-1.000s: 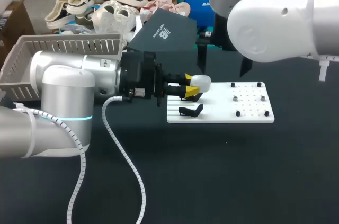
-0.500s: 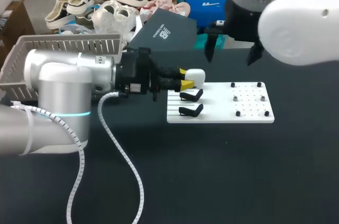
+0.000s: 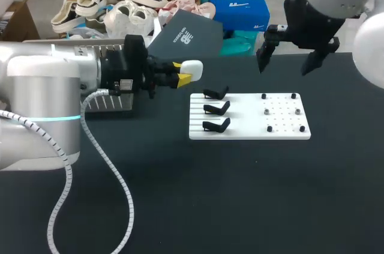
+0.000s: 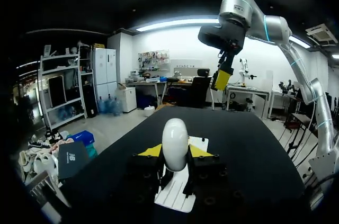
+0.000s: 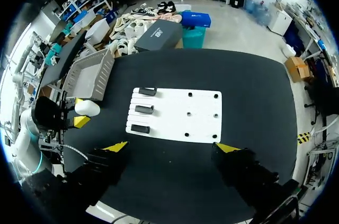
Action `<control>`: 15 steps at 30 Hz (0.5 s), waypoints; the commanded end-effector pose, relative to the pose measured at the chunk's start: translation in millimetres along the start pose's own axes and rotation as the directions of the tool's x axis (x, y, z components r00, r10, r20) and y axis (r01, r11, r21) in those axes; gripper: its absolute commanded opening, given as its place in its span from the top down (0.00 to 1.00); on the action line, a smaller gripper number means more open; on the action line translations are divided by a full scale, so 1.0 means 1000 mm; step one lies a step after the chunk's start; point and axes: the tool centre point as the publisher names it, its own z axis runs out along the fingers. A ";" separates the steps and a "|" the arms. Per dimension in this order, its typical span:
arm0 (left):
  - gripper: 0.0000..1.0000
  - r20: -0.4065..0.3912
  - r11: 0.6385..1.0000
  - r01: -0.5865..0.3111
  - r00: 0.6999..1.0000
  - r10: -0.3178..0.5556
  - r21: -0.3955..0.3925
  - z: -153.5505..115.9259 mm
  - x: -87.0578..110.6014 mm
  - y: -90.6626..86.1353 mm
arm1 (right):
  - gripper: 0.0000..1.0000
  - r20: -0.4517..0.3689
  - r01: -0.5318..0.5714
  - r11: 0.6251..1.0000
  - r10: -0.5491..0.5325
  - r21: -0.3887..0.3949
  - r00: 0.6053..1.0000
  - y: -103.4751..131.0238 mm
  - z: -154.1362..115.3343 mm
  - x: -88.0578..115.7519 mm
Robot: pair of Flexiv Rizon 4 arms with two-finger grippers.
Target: Pick up each earbud case from the left stands, insert the matching earbuds, close the lid, and place the case in the box.
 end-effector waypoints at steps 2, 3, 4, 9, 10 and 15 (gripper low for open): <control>1.00 -0.068 0.975 0.053 0.995 -0.070 -0.216 -0.019 0.004 0.003 | 0.00 0.017 -0.002 1.000 0.002 0.003 1.000 0.000 0.000 0.003; 1.00 -0.082 0.970 0.063 0.993 -0.084 -0.235 -0.022 0.006 0.005 | 0.00 0.017 -0.002 1.000 0.002 0.003 1.000 0.000 0.000 0.003; 1.00 -0.109 0.962 0.067 0.989 -0.098 -0.263 -0.026 0.008 0.007 | 0.00 0.017 -0.002 1.000 0.002 0.003 1.000 0.000 0.000 0.003; 1.00 -0.170 0.932 0.086 0.973 -0.154 -0.351 -0.044 0.013 0.020 | 0.00 0.017 -0.002 1.000 0.002 0.003 1.000 0.000 0.000 0.003; 1.00 -0.172 0.924 0.094 0.971 -0.167 -0.370 -0.047 0.012 0.021 | 0.00 0.017 -0.002 1.000 0.002 0.003 1.000 0.000 0.000 0.003; 1.00 -0.176 0.883 0.141 0.954 -0.242 -0.448 -0.065 0.021 0.038 | 0.00 0.017 -0.002 1.000 0.002 0.003 1.000 0.000 0.000 0.003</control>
